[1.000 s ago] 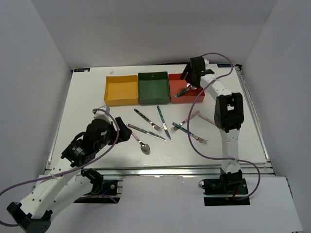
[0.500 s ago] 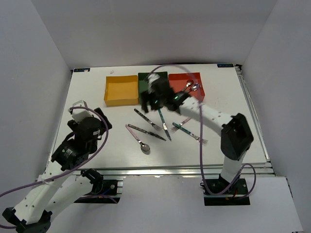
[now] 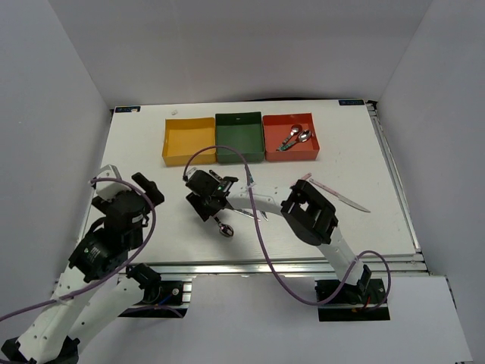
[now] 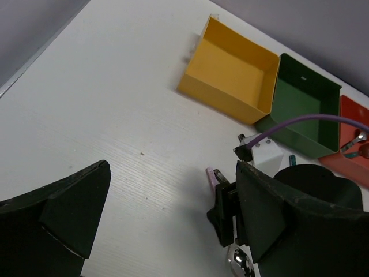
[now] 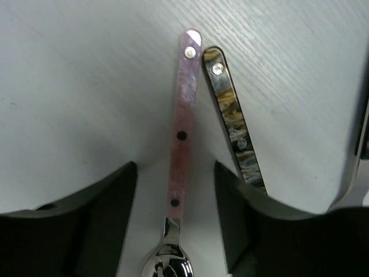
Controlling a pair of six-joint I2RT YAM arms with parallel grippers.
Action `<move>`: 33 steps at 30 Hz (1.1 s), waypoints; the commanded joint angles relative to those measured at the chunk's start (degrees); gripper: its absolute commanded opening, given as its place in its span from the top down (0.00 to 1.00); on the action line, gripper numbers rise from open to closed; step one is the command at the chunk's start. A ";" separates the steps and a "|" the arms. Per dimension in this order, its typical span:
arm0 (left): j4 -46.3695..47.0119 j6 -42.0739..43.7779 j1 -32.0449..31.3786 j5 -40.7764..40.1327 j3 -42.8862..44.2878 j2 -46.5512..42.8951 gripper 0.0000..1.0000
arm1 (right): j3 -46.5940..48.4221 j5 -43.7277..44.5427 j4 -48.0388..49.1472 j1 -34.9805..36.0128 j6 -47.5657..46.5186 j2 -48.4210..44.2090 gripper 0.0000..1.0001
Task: Sort the eating utensils into containers
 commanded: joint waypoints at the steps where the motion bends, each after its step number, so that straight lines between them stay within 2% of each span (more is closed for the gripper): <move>1: 0.38 0.69 -0.07 0.28 -0.27 1.97 0.02 | 2.31 0.12 -1.92 -0.36 -0.16 0.81 0.42; 2: 0.37 0.69 -0.07 0.28 -0.19 2.14 0.02 | 1.87 -0.93 -1.14 -0.18 0.28 0.90 0.54; 4: 0.46 0.77 -0.07 0.28 -0.18 2.15 0.02 | 0.81 -1.20 -0.52 0.78 0.63 0.55 0.67; 7: 0.64 0.86 -0.07 0.28 -0.27 1.27 0.02 | 0.46 -5.23 1.24 2.45 1.24 -1.02 0.99; 8: 0.64 0.86 -0.07 0.19 -0.27 0.92 0.02 | 0.20 -12.73 4.03 2.54 1.68 -1.81 1.00; 11: 0.46 0.51 -0.07 -0.34 -0.27 -0.84 0.02 | -3.66 -24.36 10.71 2.02 4.32 -9.34 1.00; 14: 0.46 0.34 -0.07 -0.69 -0.53 -3.12 0.02 | -7.61 -29.23 16.96 -1.75 7.13 -17.60 1.00; 16: 0.64 0.25 -0.07 -0.78 -0.71 -4.26 0.02 | -9.20 -25.49 16.72 -7.10 7.40 -20.97 1.00; 18: 0.90 0.25 -0.07 -0.78 -0.89 -5.23 0.02 | -9.12 -17.93 14.53 -15.27 8.62 -23.00 1.00; 19: 0.90 0.25 -0.07 -0.78 -0.89 -5.41 0.02 | -9.03 -15.20 12.69 -18.43 11.85 -23.00 1.00; 20: 0.99 0.33 -0.07 -0.69 -0.89 -5.33 0.02 | -9.03 -8.30 11.97 -21.33 13.88 -22.39 1.00; 21: 1.08 0.34 -0.07 -0.69 -0.89 -4.98 0.02 | -9.12 -5.36 11.36 -27.11 16.51 -21.95 1.00; 23: 1.08 0.42 -0.07 -0.60 -0.80 -3.93 0.02 | -9.21 0.00 11.61 -32.33 23.29 -20.38 1.00; 24: 0.99 0.42 -0.07 -0.60 -0.80 -3.57 0.02 | -8.68 1.25 11.79 -36.70 25.13 -19.50 1.00; 27: 0.99 0.69 -0.07 -0.16 -0.71 -2.34 0.02 | -4.21 1.79 11.35 -43.13 30.15 -15.28 1.00; 33: 1.60 1.39 -0.07 0.89 -0.80 -1.02 0.02 | 8.80 0.73 4.85 -47.99 33.15 -5.34 1.00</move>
